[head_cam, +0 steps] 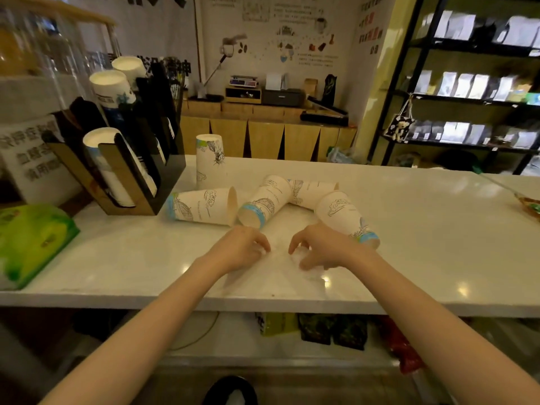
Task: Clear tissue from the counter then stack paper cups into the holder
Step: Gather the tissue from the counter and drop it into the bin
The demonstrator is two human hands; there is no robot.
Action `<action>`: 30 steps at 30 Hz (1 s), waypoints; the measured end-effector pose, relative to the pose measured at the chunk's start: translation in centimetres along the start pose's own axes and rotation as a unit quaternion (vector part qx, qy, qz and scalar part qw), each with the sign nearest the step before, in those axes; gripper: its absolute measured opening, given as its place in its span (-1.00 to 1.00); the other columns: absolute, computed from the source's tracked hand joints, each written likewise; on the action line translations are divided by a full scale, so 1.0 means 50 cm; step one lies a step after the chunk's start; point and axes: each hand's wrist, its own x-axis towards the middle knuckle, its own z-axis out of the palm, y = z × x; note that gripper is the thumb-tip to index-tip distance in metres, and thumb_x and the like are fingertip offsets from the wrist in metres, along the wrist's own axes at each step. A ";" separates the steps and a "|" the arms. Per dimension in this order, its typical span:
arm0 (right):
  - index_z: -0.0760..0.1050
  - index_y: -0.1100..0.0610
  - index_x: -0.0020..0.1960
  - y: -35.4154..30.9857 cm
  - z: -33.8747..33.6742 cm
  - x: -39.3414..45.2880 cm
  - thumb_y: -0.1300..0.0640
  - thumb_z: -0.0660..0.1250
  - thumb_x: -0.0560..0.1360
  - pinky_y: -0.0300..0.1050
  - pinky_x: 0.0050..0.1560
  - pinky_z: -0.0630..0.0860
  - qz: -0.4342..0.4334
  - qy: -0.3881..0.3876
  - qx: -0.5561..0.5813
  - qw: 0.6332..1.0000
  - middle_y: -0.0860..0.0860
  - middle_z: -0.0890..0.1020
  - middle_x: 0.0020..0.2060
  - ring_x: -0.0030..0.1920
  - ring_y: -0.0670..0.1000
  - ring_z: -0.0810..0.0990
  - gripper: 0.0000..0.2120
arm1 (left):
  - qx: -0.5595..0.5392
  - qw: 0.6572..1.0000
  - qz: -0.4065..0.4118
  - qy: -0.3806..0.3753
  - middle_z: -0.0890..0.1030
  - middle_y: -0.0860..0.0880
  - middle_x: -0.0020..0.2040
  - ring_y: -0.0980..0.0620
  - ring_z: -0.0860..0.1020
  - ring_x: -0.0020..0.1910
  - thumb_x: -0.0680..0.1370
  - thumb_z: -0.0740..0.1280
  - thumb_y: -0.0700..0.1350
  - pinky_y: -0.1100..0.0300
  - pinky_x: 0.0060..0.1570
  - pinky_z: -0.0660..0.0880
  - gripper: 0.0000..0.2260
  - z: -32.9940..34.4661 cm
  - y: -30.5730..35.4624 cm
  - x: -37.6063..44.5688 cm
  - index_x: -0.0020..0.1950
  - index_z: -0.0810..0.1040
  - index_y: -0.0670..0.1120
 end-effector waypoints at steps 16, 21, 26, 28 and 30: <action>0.51 0.14 0.18 -0.190 0.218 -0.003 0.14 0.43 0.38 -0.18 -0.28 0.51 -0.124 -0.210 0.047 0.969 0.00 0.54 -0.12 -0.24 -0.08 0.54 -0.62 | -0.146 0.950 -0.068 -0.267 0.63 -0.05 -0.01 0.08 0.54 -0.09 0.38 0.41 -0.14 0.19 -0.02 0.45 -0.79 0.018 -0.139 -0.268 0.01 0.62 -0.01; 0.48 0.08 0.25 -0.138 0.459 0.072 0.19 0.35 0.44 -0.20 -0.05 0.40 -0.038 -0.201 0.104 0.973 0.09 0.55 0.20 0.14 0.10 0.53 -0.62 | -0.250 0.924 -0.211 -0.200 0.66 -0.08 0.02 0.00 0.58 0.03 0.38 0.41 -0.13 0.08 0.09 0.48 -0.79 0.237 -0.253 -0.318 0.01 0.62 -0.03; 0.47 0.17 0.28 -0.065 0.711 0.137 0.34 0.26 0.43 -0.27 0.00 0.39 0.081 -0.144 0.220 0.961 0.16 0.56 0.23 0.21 0.14 0.52 -0.58 | -0.329 0.875 -0.323 -0.148 0.57 -0.10 -0.09 0.11 0.50 -0.24 0.45 0.28 -0.28 0.37 -0.25 0.42 -0.80 0.490 -0.345 -0.342 0.03 0.58 -0.12; 0.49 0.26 0.19 -0.033 0.815 0.163 0.35 0.26 0.42 -0.12 0.07 0.47 0.125 -0.113 0.248 0.954 0.23 0.59 0.15 0.16 0.21 0.56 -0.66 | -0.356 0.855 -0.350 -0.140 0.50 -0.09 -0.04 0.06 0.50 -0.11 0.48 0.22 -0.31 0.21 -0.07 0.48 -0.79 0.596 -0.384 -0.351 0.05 0.53 -0.13; 0.51 0.30 0.07 0.003 0.927 0.190 0.33 0.30 0.40 0.01 0.02 0.53 0.167 -0.103 0.269 0.943 0.30 0.61 0.04 0.08 0.26 0.59 -0.76 | -0.361 0.842 -0.380 -0.129 0.48 -0.10 0.06 -0.07 0.49 0.12 0.48 0.22 -0.30 0.11 0.04 0.43 -0.70 0.708 -0.428 -0.356 0.21 0.44 -0.18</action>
